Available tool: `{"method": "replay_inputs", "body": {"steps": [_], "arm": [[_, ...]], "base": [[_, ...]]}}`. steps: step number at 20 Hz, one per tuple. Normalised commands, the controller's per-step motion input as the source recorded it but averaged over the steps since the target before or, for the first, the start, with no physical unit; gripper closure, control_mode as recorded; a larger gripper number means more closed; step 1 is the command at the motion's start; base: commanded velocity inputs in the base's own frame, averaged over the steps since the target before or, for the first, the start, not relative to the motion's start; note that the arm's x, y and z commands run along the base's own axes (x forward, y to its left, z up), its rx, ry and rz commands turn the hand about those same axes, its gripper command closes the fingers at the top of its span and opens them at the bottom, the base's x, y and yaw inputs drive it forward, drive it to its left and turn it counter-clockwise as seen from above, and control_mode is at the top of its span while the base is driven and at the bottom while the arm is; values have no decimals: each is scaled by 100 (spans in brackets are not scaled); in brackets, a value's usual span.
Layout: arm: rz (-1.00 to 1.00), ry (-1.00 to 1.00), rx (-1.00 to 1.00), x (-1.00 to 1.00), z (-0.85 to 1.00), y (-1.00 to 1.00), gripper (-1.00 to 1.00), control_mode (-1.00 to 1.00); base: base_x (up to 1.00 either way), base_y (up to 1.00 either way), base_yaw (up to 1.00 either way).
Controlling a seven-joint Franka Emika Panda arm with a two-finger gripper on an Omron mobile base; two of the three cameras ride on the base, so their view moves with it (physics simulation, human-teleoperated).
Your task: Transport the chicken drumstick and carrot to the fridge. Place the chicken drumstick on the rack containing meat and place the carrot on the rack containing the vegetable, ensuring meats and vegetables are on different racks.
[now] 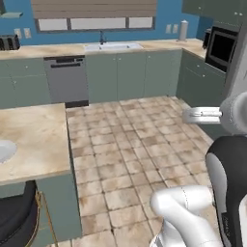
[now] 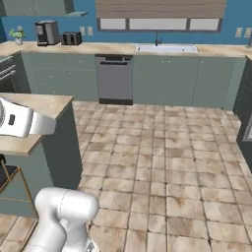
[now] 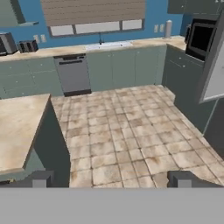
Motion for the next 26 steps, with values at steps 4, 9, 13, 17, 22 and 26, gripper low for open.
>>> {"method": "replay_inputs", "body": {"steps": [4,9,13,17,22,26], "arm": [[0,0,0,0,0,0,-100,100],[0,0,0,0,0,0,-100,100],[0,0,0,0,0,0,-100,100],[0,0,0,0,0,0,-100,100],[0,0,0,0,0,0,-100,100],[0,0,0,0,0,0,-100,100]], "base": [[-100,100,0],[-98,100,-2],[-55,100,0],[-15,100,-1],[0,100,0],[0,100,0]]}}
